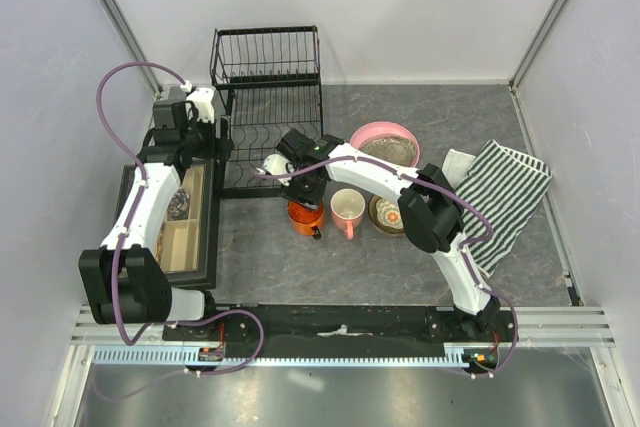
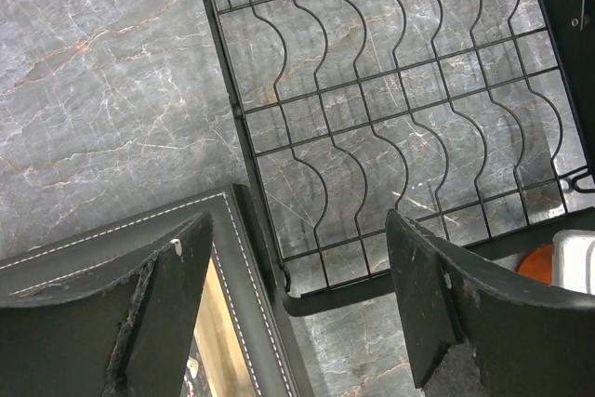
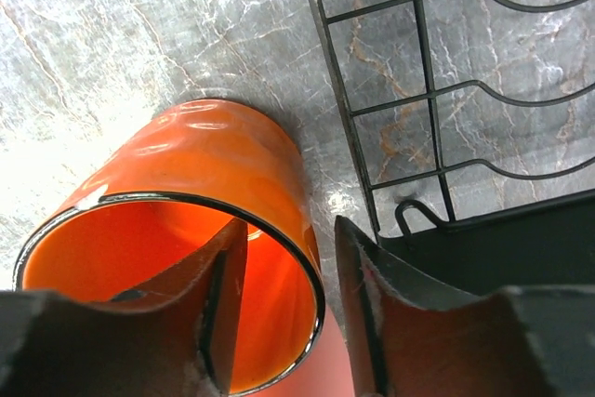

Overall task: Unload the mixed dishes from the dish rack
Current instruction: Place the cup at the center of the board, then reset both arms

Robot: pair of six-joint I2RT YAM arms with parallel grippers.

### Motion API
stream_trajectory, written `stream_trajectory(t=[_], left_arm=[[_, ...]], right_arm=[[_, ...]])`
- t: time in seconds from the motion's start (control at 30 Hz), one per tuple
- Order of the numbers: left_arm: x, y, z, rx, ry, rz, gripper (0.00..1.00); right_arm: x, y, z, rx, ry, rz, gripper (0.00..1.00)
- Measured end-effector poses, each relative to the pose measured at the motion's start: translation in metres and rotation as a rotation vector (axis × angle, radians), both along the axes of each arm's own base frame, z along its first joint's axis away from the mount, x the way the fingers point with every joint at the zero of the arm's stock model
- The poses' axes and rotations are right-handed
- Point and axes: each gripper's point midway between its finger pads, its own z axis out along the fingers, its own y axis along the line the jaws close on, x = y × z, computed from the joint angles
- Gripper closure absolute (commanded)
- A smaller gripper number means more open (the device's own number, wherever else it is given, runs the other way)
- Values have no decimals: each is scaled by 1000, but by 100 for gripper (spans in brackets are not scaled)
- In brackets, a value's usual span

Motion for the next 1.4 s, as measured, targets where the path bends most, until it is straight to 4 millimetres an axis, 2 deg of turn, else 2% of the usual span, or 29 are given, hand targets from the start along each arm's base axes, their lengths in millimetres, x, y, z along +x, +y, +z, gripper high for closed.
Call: stream_trajectory(t=[0.13, 0.27, 0.63, 0.77, 0.93, 1.03, 1.1, 1.17, 1.27, 1.33, 1.4], left_arm=[[0, 0, 0, -1, 0, -2, 19], [0, -1, 0, -4, 0, -5, 19], [-1, -1, 2, -4, -6, -6, 19], [-1, -3, 4, -8, -9, -12, 19], [-3, -6, 8, -18, -22, -26, 19], [-4, -6, 16, -17, -45, -26, 20], [-5, -6, 23, -16, -70, -26, 20], [-4, -6, 30, -15, -97, -25, 20], [0, -5, 37, -15, -129, -21, 20], [1, -4, 39, -14, -136, -15, 20], [2, -4, 43, -14, -145, -10, 20]], right_arm=[[1, 0, 5, 0, -7, -13, 39], [5, 1, 20, 19, -37, -25, 36], [11, 3, 115, 177, -180, -42, 36], [15, -5, 142, 199, -245, -63, 34], [30, -22, 183, 219, -385, -144, 24], [48, -41, 214, 249, -483, -238, 18], [65, -60, 234, 281, -542, -329, 11], [86, -88, 252, 308, -599, -445, 2], [117, -146, 272, 327, -712, -655, 2], [129, -187, 280, 320, -794, -789, 2], [130, -221, 284, 324, -866, -901, 2]])
